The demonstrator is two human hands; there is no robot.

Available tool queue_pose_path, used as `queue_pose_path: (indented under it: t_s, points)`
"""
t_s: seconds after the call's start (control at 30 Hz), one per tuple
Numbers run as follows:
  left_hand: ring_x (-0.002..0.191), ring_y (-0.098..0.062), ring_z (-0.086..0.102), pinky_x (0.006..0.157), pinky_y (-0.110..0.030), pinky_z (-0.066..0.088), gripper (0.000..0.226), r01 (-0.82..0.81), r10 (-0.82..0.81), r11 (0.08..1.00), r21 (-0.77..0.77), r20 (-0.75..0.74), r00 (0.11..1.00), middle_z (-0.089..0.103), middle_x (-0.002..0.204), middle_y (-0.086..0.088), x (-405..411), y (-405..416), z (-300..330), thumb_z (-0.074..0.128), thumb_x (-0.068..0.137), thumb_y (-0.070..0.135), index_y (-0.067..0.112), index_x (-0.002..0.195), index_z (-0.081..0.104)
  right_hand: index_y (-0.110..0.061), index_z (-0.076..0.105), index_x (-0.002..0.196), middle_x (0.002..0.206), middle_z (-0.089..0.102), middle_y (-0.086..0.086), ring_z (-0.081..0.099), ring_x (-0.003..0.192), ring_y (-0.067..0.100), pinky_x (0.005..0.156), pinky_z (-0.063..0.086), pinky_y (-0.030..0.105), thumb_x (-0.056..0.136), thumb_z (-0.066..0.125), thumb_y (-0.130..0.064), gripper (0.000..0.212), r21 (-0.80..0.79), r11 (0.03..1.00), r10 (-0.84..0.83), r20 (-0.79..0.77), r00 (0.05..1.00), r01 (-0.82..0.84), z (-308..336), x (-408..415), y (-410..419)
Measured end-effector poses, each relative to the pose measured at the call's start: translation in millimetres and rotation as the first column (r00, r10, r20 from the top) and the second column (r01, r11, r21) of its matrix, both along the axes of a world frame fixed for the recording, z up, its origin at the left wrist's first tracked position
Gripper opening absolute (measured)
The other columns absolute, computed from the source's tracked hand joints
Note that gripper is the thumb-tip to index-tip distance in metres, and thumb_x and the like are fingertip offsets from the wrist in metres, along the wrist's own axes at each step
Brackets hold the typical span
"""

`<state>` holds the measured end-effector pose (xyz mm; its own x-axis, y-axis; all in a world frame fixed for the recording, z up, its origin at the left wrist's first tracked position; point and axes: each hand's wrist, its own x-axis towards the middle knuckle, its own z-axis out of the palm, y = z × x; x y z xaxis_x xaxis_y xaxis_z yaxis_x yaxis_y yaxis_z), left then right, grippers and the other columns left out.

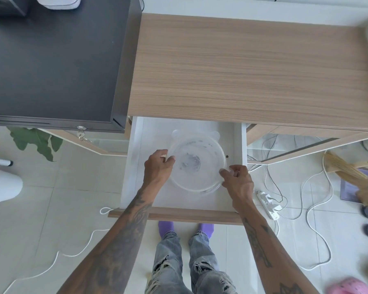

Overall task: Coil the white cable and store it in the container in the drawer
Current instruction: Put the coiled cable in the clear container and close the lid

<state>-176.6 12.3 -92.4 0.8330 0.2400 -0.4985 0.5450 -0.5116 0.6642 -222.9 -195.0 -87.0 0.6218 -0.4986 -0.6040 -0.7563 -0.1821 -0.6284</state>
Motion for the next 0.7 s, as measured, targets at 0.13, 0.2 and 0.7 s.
queue_pose_path:
  t_s: [0.13, 0.2, 0.7]
  points:
    - [0.083, -0.020, 0.063, 0.056, -0.018, 0.042, 0.027, 0.003, -0.003, 1.000, 0.024, 0.007, 1.000, 0.065, 0.092, 0.002, -4, -2, 2, 0.068, 0.089, 0.021, 0.007, 0.112, 0.065, -0.017, 0.060, 0.095, 0.085, 0.057, -0.002, 0.073, 0.090, 0.038, 0.089, 0.058, 0.050, 0.084, 0.065, -0.011, 0.014, 0.104, 0.989, -0.106, 0.022, 0.994, 0.103, -5, -1, -2]
    - [0.082, -0.019, 0.062, 0.054, -0.014, 0.040, 0.027, 0.005, -0.006, 0.999, 0.042, 0.019, 1.000, 0.064, 0.094, 0.001, -5, -3, 2, 0.068, 0.089, 0.020, 0.006, 0.112, 0.065, -0.019, 0.060, 0.091, 0.084, 0.057, -0.002, 0.074, 0.086, 0.037, 0.087, 0.059, 0.049, 0.086, 0.063, -0.007, 0.013, 0.139, 0.982, -0.131, 0.033, 0.991, 0.126, -8, -2, -3]
    - [0.083, -0.024, 0.065, 0.074, -0.028, 0.048, 0.028, 0.063, -0.067, 0.990, 0.129, 0.029, 0.997, 0.076, 0.102, -0.013, -3, 15, 3, 0.069, 0.091, 0.020, 0.007, 0.115, 0.068, -0.014, 0.065, 0.105, 0.073, 0.067, -0.002, 0.076, 0.078, 0.033, 0.085, 0.059, 0.041, 0.090, 0.060, -0.015, 0.016, 0.080, 0.992, 0.098, -0.002, 0.995, -0.098, -2, 16, 2]
